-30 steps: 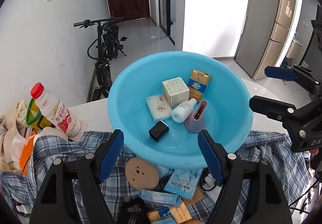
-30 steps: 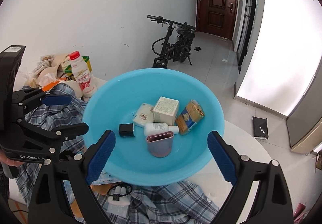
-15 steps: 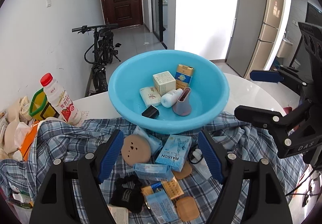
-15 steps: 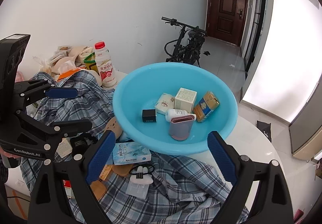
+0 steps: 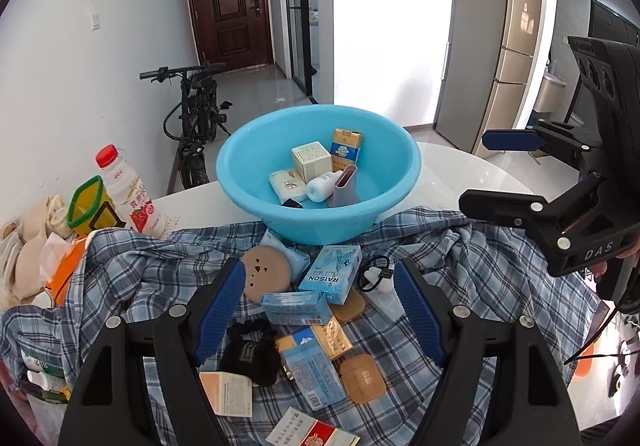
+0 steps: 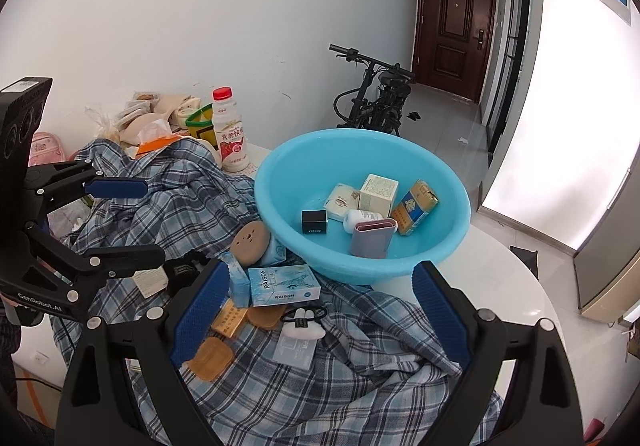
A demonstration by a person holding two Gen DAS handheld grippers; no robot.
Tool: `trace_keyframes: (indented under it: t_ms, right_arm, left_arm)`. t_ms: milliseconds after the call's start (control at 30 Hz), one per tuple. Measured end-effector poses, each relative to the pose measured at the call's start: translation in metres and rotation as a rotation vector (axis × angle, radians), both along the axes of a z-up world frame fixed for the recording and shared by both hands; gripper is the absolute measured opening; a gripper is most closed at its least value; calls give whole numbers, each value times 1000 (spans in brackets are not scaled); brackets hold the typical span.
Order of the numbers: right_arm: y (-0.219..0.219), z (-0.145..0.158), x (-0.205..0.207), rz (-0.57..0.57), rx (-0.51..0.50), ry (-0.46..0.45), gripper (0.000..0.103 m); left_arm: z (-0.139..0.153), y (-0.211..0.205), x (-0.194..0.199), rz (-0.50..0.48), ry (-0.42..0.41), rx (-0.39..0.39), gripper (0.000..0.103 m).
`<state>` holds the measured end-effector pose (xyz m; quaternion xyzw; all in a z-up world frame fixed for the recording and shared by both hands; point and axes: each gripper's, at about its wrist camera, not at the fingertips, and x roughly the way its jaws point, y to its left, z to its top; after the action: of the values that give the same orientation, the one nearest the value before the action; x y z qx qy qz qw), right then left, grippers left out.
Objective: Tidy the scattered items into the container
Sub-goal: 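Withdraw both open tools from the basin back over the shirt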
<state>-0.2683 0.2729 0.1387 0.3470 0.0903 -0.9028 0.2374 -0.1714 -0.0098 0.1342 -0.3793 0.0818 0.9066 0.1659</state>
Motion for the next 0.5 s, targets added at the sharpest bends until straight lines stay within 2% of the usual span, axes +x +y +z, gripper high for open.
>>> trace_keyframes:
  t_ms: [200, 333, 500]
  right_arm:
    - [7, 3, 29, 6, -46, -8, 93]
    - [9, 1, 50, 36, -83, -26, 99]
    - [6, -2, 81, 47, -53, 47, 99]
  left_arm:
    - [2, -6, 36, -30, 21, 27, 79]
    - [7, -6, 62, -70, 35, 16, 79]
    - [13, -10, 91, -90, 76, 46, 86]
